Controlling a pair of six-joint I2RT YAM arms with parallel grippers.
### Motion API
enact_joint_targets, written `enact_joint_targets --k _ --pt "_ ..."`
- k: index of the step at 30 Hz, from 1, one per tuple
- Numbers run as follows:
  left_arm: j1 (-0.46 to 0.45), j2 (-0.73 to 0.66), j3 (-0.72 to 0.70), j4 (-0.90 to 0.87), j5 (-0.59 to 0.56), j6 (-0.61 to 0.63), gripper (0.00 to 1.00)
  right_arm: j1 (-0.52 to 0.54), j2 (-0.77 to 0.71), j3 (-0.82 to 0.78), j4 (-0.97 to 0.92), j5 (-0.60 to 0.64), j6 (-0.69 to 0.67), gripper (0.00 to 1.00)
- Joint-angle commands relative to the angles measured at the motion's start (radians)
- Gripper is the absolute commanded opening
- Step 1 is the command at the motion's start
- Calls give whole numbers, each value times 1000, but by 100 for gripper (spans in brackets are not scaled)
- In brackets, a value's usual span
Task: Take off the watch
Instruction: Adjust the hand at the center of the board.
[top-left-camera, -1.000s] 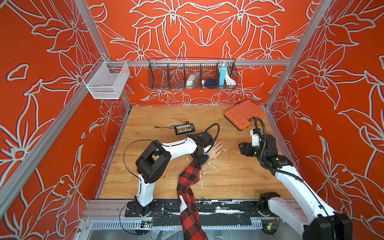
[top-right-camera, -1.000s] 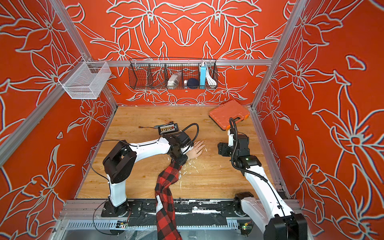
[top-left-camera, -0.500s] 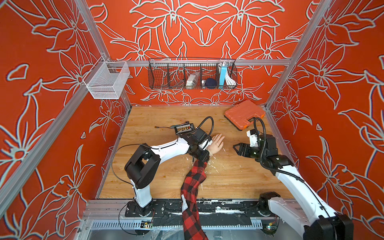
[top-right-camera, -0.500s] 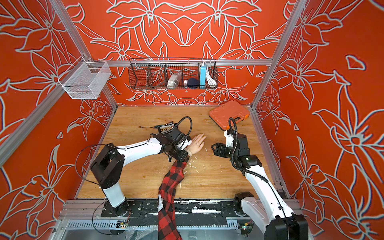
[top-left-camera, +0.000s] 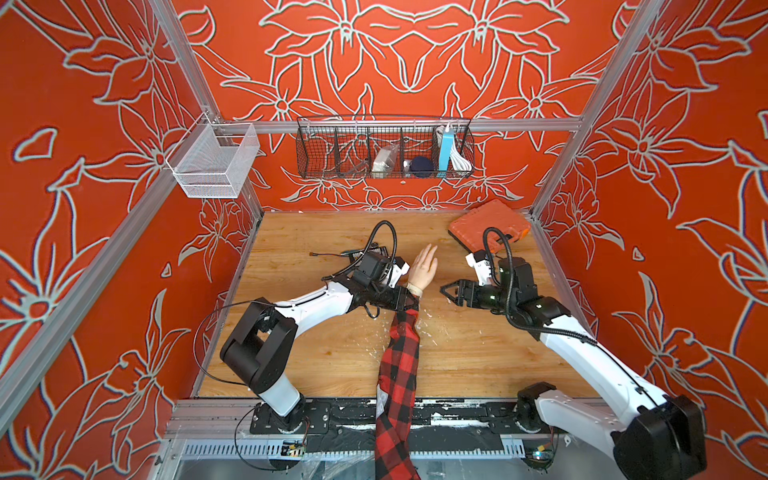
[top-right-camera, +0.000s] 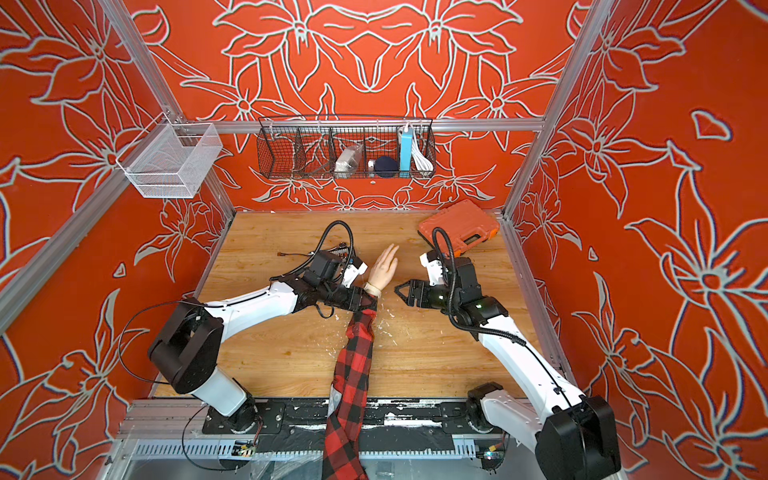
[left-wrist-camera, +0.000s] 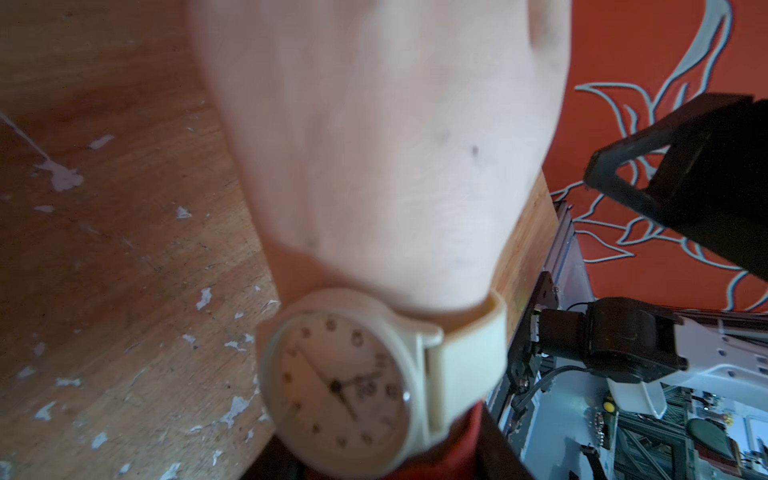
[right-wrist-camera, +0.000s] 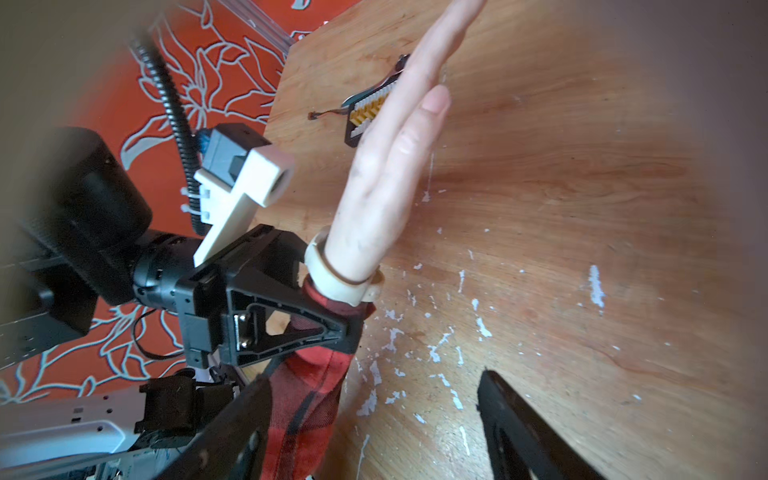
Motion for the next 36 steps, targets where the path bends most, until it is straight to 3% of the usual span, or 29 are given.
enact_joint_targets --k 1,6,13,17,26,36 --pt "5 -58 8 142 89 -34 38 25 24 37 57 -13 57 81" --pt "5 -60 -1 150 81 -43 37 54 82 92 61 4 71 81" --pt "4 -78 51 -29 -75 55 36 70 163 165 -5 47 53 80" --pt "4 -82 53 -31 -57 68 36 84 210 180 51 37 102 80" --pt "2 -85 22 62 21 8 36 110 321 247 84 143 207 78" --pt "2 -76 1 154 62 -70 37 183 411 314 44 264 270 63"
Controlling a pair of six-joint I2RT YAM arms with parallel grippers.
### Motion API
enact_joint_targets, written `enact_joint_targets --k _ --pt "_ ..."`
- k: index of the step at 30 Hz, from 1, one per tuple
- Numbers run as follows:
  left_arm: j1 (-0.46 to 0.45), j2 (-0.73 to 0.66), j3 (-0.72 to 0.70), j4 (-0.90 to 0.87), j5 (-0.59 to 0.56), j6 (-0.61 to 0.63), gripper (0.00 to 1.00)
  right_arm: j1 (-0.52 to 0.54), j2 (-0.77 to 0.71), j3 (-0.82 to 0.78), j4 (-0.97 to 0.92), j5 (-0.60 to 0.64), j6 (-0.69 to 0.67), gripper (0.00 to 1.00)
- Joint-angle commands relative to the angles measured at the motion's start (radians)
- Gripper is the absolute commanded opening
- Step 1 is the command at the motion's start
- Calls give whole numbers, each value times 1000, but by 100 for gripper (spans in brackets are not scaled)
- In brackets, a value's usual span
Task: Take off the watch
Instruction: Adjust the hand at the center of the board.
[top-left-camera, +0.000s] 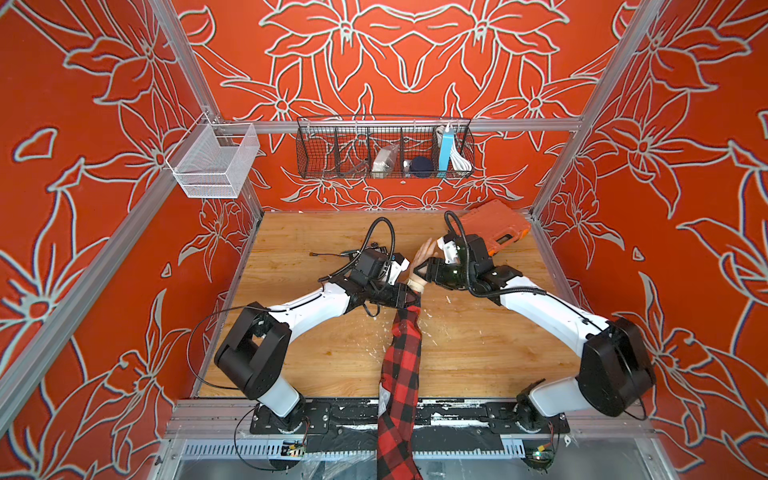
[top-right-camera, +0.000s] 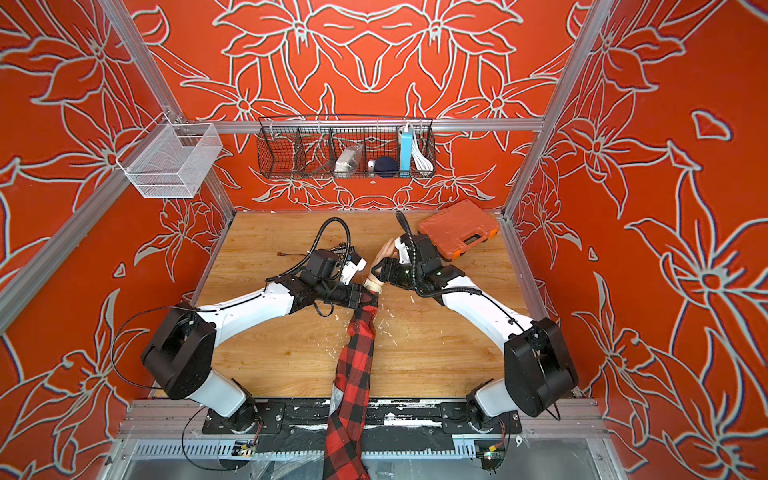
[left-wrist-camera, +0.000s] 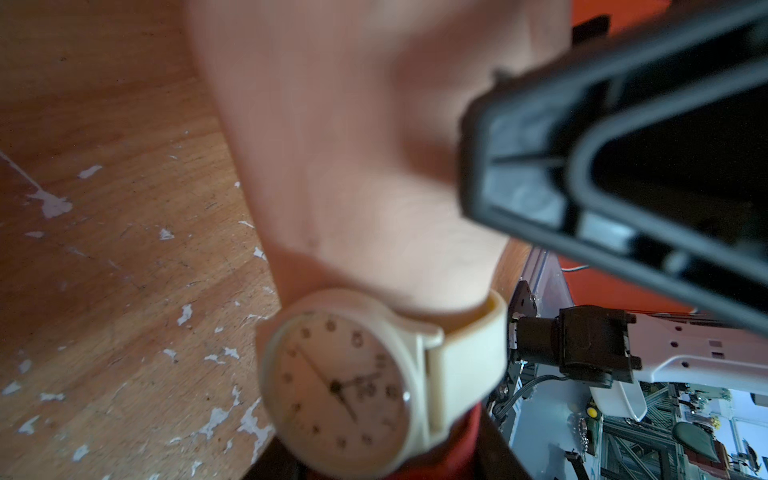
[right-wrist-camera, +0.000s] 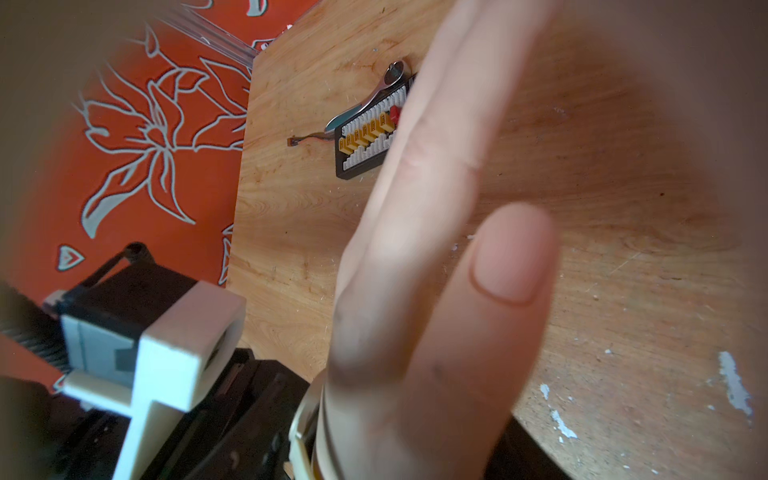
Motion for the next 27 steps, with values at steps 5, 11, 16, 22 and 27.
enact_joint_targets --k 5,11,16,22,27 --pt "1 -43 -11 134 63 -37 38 40 20 47 -43 142 27 49" --pt "1 -66 -17 99 44 -11 57 47 45 112 -176 227 -64 34" --pt "21 -135 2 -47 -36 70 66 56 74 189 -340 345 -144 31" --pt "78 -242 59 -289 -170 190 68 113 206 338 -602 557 -214 29" --pt "137 -354 79 -414 -279 268 70 179 356 468 -739 692 -261 29"
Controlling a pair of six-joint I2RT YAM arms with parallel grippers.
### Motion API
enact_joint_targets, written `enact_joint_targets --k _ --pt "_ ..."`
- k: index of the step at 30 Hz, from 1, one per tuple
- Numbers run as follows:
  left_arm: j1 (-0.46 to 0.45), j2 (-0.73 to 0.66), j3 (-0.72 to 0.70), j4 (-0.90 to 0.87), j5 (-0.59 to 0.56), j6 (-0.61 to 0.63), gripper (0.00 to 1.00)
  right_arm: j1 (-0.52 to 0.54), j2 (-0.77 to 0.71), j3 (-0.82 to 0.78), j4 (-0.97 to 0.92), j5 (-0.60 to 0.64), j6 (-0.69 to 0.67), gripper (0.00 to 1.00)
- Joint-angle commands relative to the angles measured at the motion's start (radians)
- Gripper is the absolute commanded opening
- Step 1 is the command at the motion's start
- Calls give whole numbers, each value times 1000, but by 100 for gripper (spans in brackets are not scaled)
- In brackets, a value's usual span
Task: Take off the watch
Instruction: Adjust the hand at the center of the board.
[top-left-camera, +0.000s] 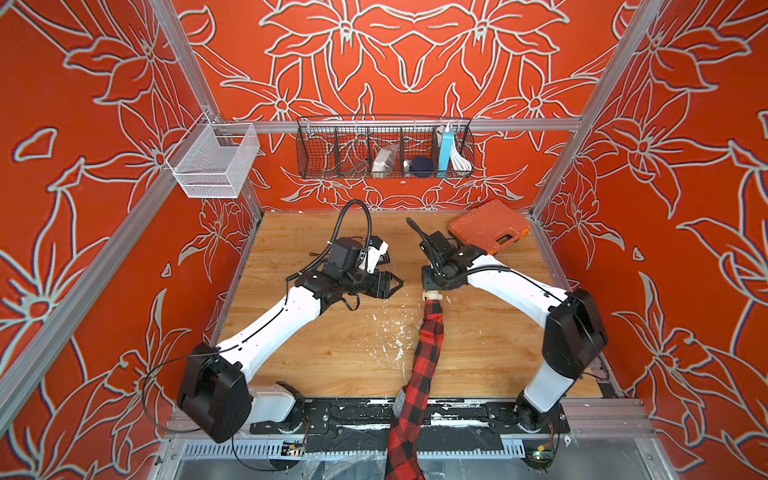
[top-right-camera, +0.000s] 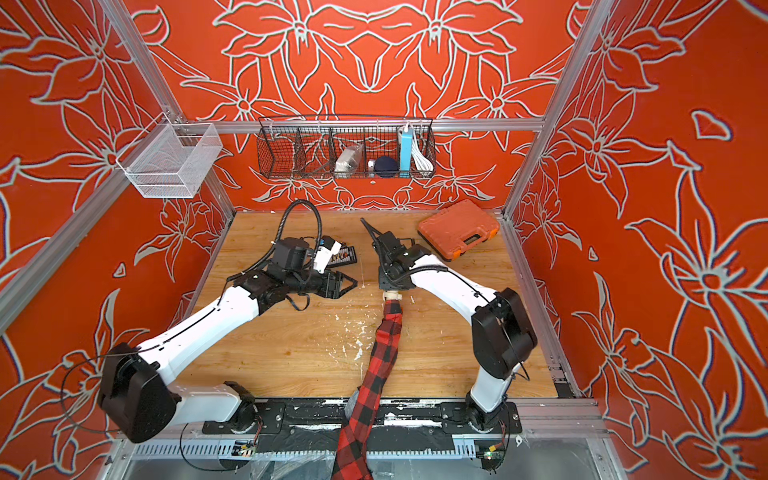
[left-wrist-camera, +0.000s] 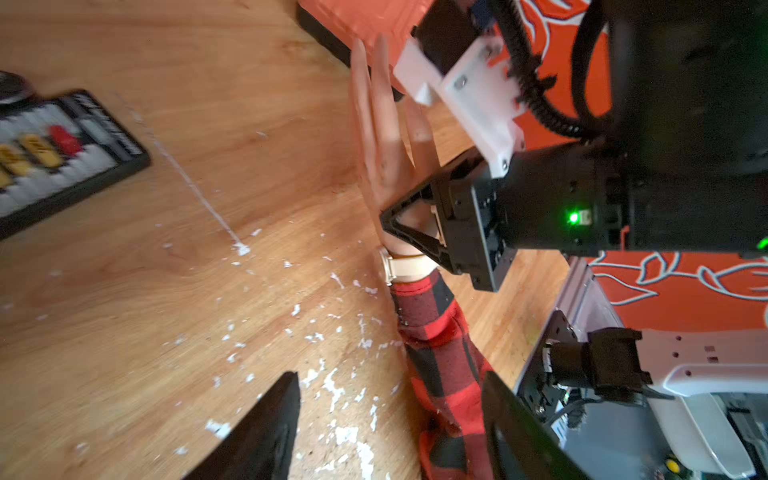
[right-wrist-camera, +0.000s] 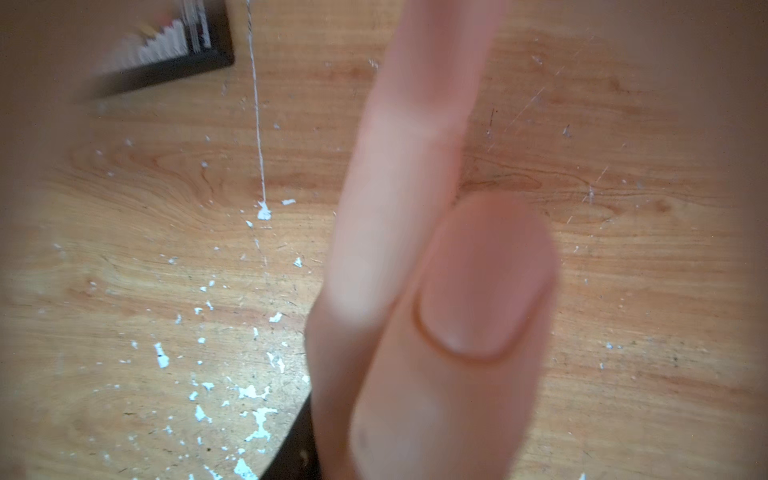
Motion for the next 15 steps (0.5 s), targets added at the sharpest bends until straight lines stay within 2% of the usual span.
enact_joint_targets --k 1,6,15 --pt "41 -79 22 -143 -110 94 70 41 83 100 -149 176 -53 29" --pt "90 -198 -49 -121 -177 145 72 89 232 212 -212 248 -58 29" --pt "95 -371 -137 -55 -302 135 73 179 438 379 -267 359 -66 32"
